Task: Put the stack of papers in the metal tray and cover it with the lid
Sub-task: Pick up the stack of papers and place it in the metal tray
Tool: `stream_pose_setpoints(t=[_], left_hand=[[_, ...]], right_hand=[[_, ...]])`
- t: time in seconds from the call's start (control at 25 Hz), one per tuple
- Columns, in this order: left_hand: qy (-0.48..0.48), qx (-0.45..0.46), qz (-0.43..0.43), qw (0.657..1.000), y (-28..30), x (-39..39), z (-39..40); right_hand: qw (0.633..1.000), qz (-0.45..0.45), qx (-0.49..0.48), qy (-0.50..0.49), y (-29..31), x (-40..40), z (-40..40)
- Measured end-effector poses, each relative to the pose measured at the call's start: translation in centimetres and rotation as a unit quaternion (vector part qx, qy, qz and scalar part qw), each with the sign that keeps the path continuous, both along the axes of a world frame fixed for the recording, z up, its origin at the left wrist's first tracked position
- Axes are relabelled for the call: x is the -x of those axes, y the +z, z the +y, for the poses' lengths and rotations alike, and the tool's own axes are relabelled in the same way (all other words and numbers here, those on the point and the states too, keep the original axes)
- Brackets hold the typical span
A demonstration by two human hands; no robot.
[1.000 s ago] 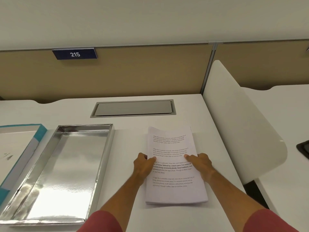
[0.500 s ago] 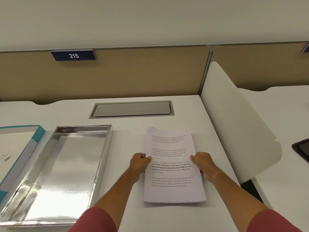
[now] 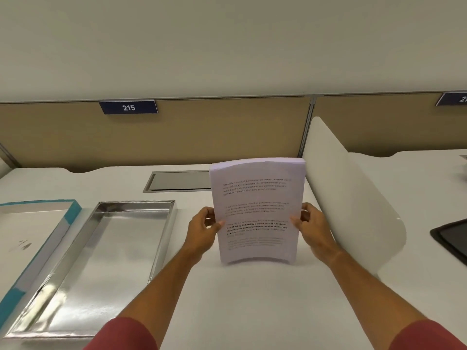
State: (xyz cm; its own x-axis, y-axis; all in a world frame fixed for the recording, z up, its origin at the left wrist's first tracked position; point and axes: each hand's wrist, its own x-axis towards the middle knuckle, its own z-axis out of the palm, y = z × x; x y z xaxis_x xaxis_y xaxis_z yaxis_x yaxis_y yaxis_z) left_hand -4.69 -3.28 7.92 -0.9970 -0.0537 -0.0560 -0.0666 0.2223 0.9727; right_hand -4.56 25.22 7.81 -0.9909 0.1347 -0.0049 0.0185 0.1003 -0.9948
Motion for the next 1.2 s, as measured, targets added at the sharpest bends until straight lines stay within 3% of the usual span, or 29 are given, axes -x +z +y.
stream_pose_setpoints(t=[0.28,0.68,0.92,1.2], left_hand=[[-0.011,0.057,0.019,0.998,1.1,-0.8,0.3],[-0.017,-0.106,0.046,0.993,4.0,-0.5,3.3],[0.03,-0.11,0.061,0.992,4.0,-1.4,4.1],[0.03,-0.113,0.043,0.992,3.4,-1.6,3.4]], right_hand=[[0.999,0.007,0.026,0.029,-0.1,-1.1,0.3],[0.993,0.07,0.093,0.012,3.3,0.0,-2.2],[0.995,0.074,0.056,-0.027,3.0,-0.2,-2.4],[0.997,0.068,0.032,0.001,2.5,-0.5,-2.7]])
